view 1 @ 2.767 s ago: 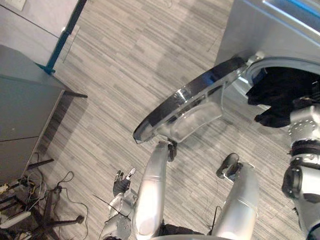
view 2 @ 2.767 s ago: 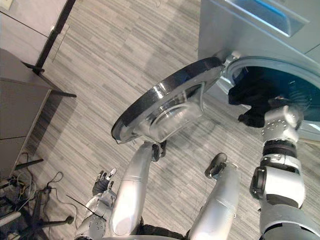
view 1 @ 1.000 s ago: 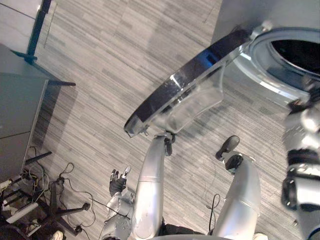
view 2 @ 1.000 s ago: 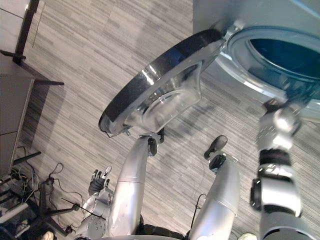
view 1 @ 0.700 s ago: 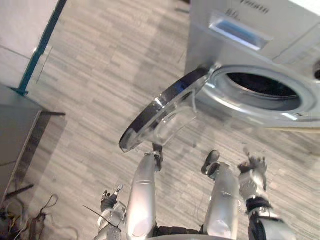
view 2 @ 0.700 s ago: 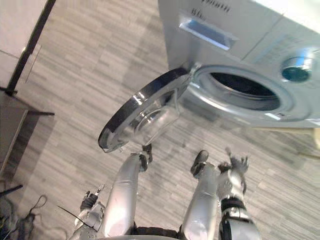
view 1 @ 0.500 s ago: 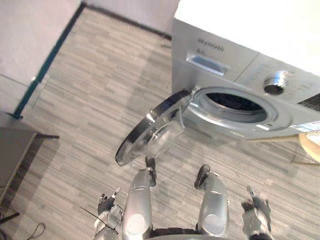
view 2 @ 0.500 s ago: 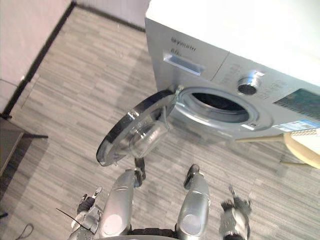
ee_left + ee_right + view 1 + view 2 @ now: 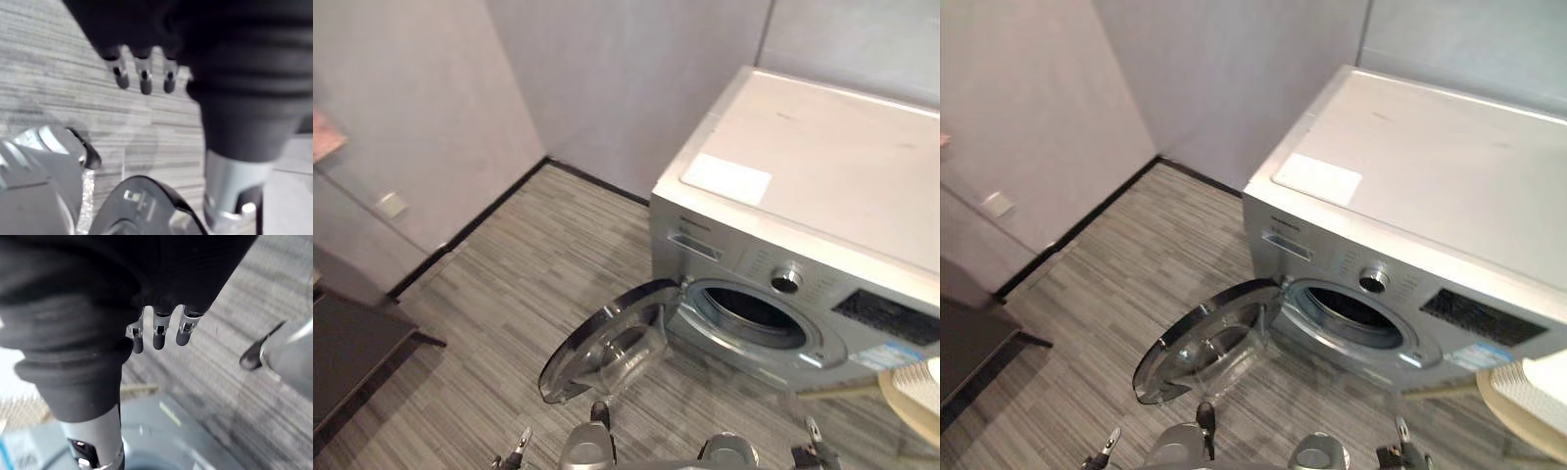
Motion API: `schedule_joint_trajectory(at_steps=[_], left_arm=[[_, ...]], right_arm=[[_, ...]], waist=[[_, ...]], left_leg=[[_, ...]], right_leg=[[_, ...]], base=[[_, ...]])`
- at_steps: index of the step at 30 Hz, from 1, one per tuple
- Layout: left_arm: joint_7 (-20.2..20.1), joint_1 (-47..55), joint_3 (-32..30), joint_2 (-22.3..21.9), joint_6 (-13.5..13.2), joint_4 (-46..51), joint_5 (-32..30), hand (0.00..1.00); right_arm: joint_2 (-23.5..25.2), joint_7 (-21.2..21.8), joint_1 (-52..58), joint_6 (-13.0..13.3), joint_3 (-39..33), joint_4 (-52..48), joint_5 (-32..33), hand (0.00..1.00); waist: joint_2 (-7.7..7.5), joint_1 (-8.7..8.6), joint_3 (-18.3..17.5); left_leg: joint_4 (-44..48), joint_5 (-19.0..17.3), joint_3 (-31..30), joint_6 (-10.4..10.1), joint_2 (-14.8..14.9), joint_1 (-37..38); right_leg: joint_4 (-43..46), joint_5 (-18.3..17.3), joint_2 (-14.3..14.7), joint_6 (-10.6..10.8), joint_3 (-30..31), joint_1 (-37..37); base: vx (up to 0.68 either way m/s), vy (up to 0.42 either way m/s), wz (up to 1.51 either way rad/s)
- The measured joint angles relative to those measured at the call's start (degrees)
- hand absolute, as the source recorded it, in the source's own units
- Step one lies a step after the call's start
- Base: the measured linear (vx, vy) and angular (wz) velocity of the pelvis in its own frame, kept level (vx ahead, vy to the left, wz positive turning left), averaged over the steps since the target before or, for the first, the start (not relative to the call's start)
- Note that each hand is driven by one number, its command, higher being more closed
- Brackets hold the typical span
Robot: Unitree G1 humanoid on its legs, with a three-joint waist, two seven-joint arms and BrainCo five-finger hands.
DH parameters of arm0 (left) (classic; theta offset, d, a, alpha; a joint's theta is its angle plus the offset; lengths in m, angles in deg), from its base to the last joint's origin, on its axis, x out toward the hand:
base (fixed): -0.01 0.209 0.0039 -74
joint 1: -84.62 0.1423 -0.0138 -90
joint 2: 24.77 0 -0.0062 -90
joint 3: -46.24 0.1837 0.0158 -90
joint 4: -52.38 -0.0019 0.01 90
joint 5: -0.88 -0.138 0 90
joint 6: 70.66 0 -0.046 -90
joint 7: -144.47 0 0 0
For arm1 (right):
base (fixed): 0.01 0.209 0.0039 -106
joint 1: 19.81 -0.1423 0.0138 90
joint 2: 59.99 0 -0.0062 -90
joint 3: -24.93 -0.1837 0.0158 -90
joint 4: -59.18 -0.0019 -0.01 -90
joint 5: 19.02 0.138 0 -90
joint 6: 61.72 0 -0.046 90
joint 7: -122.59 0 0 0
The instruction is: Pick up the laundry basket with both hands and put the clothes into the washing machine.
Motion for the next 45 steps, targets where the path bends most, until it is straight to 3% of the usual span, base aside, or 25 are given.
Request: schedule_joint_trajectory(at_steps=[3,5,6,8,9,10,12,14,16,18,23,24,25,28,29,30,31,32,34,35,36,38,40,42,45], left_arm=[[0.3,-0.5,2.4,0.2,-0.1,5.6,0.0,0.0],[0.4,-0.6,2.4,0.7,-0.2,8.7,0.0,0.0],[1.1,0.1,2.3,0.8,-0.5,10.6,0.0,0.0],[1.5,1.1,2.2,0.8,-1.3,13.0,0.0,0.0],[1.9,1.5,2.0,0.5,-1.7,15.2,0.1,0.0],[2.4,1.1,1.9,0.4,-1.9,15.8,0.1,0.0],[3.9,-0.1,2.3,0.6,-2.1,19.4,0.1,0.0],[4.2,-1.5,2.9,0.6,-2.4,23.2,0.0,0.0],[4.4,-4.7,5.5,0.6,-2.6,26.0,-0.2,0.0],[4.7,-5.8,7.1,0.6,-2.7,28.4,-1.1,0.0],[4.9,-5.9,8.8,0.2,-3.2,32.8,-2.7,0.0],[5.0,-5.4,8.2,0.2,-3.6,33.8,-2.7,0.0],[4.9,-5.0,7.6,0.2,-3.9,34.9,-2.8,0.0],[4.9,-5.4,7.1,0.1,-3.8,35.1,-3.0,0.0],[4.9,-5.5,6.7,0.1,-3.9,35.1,-3.0,0.0],[5.0,-5.8,6.3,0.0,-3.9,34.9,-3.7,0.0],[5.0,-6.1,6.3,0.0,-3.9,34.7,-4.0,0.0],[5.1,-7.0,6.5,0.0,-4.0,33.9,-4.0,0.0],[5.2,-8.9,6.7,0.5,-3.9,28.8,-4.0,0.0],[5.2,-9.5,7.2,0.5,-3.3,24.7,-4.1,0.0],[5.3,-10.0,6.8,0.5,-2.8,22.4,-4.1,0.0],[5.4,-11.8,6.2,1.1,-2.5,19.8,-4.1,0.0],[5.2,-14.1,6.1,4.4,-1.9,15.4,-4.3,0.0],[5.1,-15.9,6.0,6.2,-1.9,13.0,-4.6,0.0],[4.9,-21.2,3.1,9.9,-1.9,7.0,-4.6,0.0]], right_arm=[[-1.1,-0.3,-8.7,0.2,3.2,-0.2,-0.4,0.0],[-1.8,-0.2,-11.6,0.3,4.2,-0.4,-0.2,0.0],[-2.1,-0.1,-11.5,0.5,4.2,-0.3,0.1,0.0],[-2.5,-0.1,-10.5,1.0,4.4,-0.3,0.7,0.0],[-2.6,-0.1,-9.0,1.2,4.6,-0.3,1.0,0.0],[-2.6,-0.2,-8.1,1.2,4.3,-0.2,1.2,0.0],[-1.3,-0.1,-4.5,0.9,4.1,-0.3,2.4,0.0],[-0.2,-0.1,-1.5,0.7,3.4,-0.2,3.1,0.0],[0.4,-0.2,2.0,0.1,1.5,0.4,3.1,0.0],[1.4,-0.4,3.7,0.0,-1.4,0.7,3.1,0.0],[3.2,-0.5,9.5,-0.7,-3.9,1.3,3.0,0.0],[3.2,-0.4,9.5,-1.4,-3.7,1.4,2.7,0.0],[3.5,-0.4,9.4,-1.7,-3.7,1.0,1.8,0.0],[3.7,-0.1,9.1,-2.3,-3.7,0.7,0.7,0.0],[3.6,0.0,8.6,-2.3,-3.6,0.7,0.6,0.0],[3.2,0.0,8.6,-2.4,-2.9,0.7,0.4,0.0],[3.2,0.0,8.6,-2.5,-2.7,0.7,0.3,0.0],[3.2,0.2,8.5,-2.4,-2.5,0.6,-0.1,0.0],[3.0,0.2,8.3,-2.3,-2.8,0.3,-0.4,0.0],[3.0,0.2,7.8,-2.2,-2.8,0.3,-0.4,0.0],[2.3,0.4,6.7,-2.2,-2.9,0.3,-0.5,0.0],[2.2,0.9,5.2,-2.2,-3.4,0.3,-0.5,0.0],[1.7,1.5,3.6,-2.3,-4.1,0.4,-1.6,0.0],[1.5,1.5,3.3,-2.5,-6.3,0.5,-2.0,0.0],[0.4,1.5,3.1,-2.6,-11.6,1.7,-2.5,0.0]], waist=[[1.19,1.63,-1.1],[2.29,3.15,-0.8],[3.56,3.72,-1.2],[5.09,3.9,-2.1],[5.98,3.18,-2.8],[5.63,2.56,-3.0],[5.24,1.08,-3.5],[4.89,-0.76,-3.8],[4.51,-1.9,-3.9],[3.77,-2.23,-3.8],[1.13,-2.01,-3.4],[1.13,-2.11,-3.5],[1.84,-2.27,-3.5],[1.59,-2.11,-3.3],[1.84,-2.05,-3.4],[1.83,-2.59,-3.3],[1.61,-2.6,-3.4],[0.37,-2.57,-4.0],[-1.27,-2.62,-5.4],[-0.77,-2.83,-6.5],[-0.95,-2.53,-7.4],[-1.54,-2.09,-7.5],[-2.28,-2.21,-7.5],[-1.96,-2.22,-7.6],[-2.82,-2.56,-7.1]], left_leg=[[2.1,6.4,1.2,-1.0,-0.1,-4.1],[22.0,-2.6,4.4,-0.6,1.9,-7.6],[31.8,-4.3,5.8,-0.6,3.0,-7.0],[37.8,-4.1,6.1,-0.6,4.1,-5.2],[34.8,-5.1,6.8,-2.1,4.1,-3.4],[33.0,-5.3,7.1,-2.1,3.3,-2.6],[20.1,-8.6,7.0,-2.5,1.2,2.5],[9.9,-10.6,6.7,-1.0,0.2,6.6],[2.6,-10.6,5.1,-0.9,-1.1,8.4],[-1.6,-10.3,5.2,-0.5,-2.2,9.8],[-3.7,-9.7,8.8,0.6,-5.7,13.1],[-4.0,-10.4,10.2,1.7,-5.6,13.1],[-4.2,-12.5,11.2,4.7,-5.0,12.7],[-3.3,-14.6,14.9,6.9,-3.7,12.3],[-3.1,-14.6,15.6,6.9,-3.0,12.3],[-2.2,-14.6,15.8,6.9,-1.7,12.0],[-1.8,-14.6,15.6,6.8,-1.3,11.8],[-1.1,-14.8,14.9,6.1,-1.0,10.5],[-1.8,-13.5,13.4,4.1,-0.4,8.4],[-4.2,-11.6,12.5,2.9,-0.2,7.6],[-6.0,-8.4,13.0,2.7,0.0,6.4],[-6.5,-7.2,14.1,2.5,0.6,4.5],[-6.7,-6.9,15.7,2.1,0.7,4.0],[-7.0,-6.7,16.4,1.7,1.6,4.0],[-7.5,-6.1,17.0,1.1,2.2,2.7]], right_leg=[[-6.1,3.5,1.4,-2.3,-3.7,1.6],[-6.2,4.1,1.3,-3.1,-3.6,2.5],[-6.3,4.1,1.2,-3.0,-2.9,3.8],[-6.5,4.4,1.3,-2.5,-2.0,4.5],[-6.6,5.2,1.5,-1.9,-1.2,4.5],[-7.4,6.0,1.5,-2.1,-1.2,4.4],[-12.0,12.1,2.4,-4.0,-1.5,4.2],[-12.1,12.8,2.9,-4.0,-3.2,4.0],[-10.0,12.8,2.0,-4.0,-4.6,2.4],[-7.6,12.8,0.8,-4.0,-4.4,1.0],[-2.8,12.3,-3.6,-3.3,-2.5,-0.6],[-2.5,12.3,-3.5,-3.2,-1.1,-1.5],[-2.4,12.1,-2.5,-2.8,0.2,-2.6],[-1.6,13.1,-1.0,-0.5,6.3,-5.4],[0.9,12.5,-0.6,-1.6,7.9,-6.3],[12.3,9.6,-1.0,-4.0,10.5,-8.7],[15.6,9.5,-0.9,-3.9,11.2,-8.8],[18.1,8.8,-0.7,-3.2,12.5,-9.0],[15.1,7.5,1.4,-2.6,14.2,-9.6],[10.1,7.3,3.7,-2.5,14.4,-9.5],[4.5,6.5,5.4,-1.7,14.5,-8.8],[-3.1,6.0,7.2,-1.9,14.9,-7.4],[-12.5,7.0,9.1,-2.2,16.1,-4.6],[-14.8,8.6,10.4,-2.8,16.4,-4.2],[-18.1,10.8,11.6,-3.2,16.6,-4.8]], base=[[0.0,-0.137,0.39],[-0.05,-0.06,-0.13],[-0.07,0.024,-0.4],[0.0,0.099,-0.25],[0.05,0.13,-0.02],[0.05,0.139,0.08],[0.0,0.186,0.1],[0.01,0.187,0.5],[-0.01,0.205,0.64],[-0.05,0.187,0.27],[-0.09,0.143,-0.17],[-0.17,0.098,-0.69],[-0.16,0.075,-0.72],[-0.15,0.025,-0.55],[-0.1,-0.036,-0.47],[-0.05,-0.061,-0.2],[-0.04,-0.112,0.0],[-0.03,-0.187,0.12],[0.0,-0.187,0.22],[0.08,-0.112,0.02],[0.08,-0.114,-0.16],[0.02,-0.171,-0.34],[-0.01,-0.164,-0.43],[-0.01,-0.077,-0.28],[-0.05,-0.052,-0.16]])
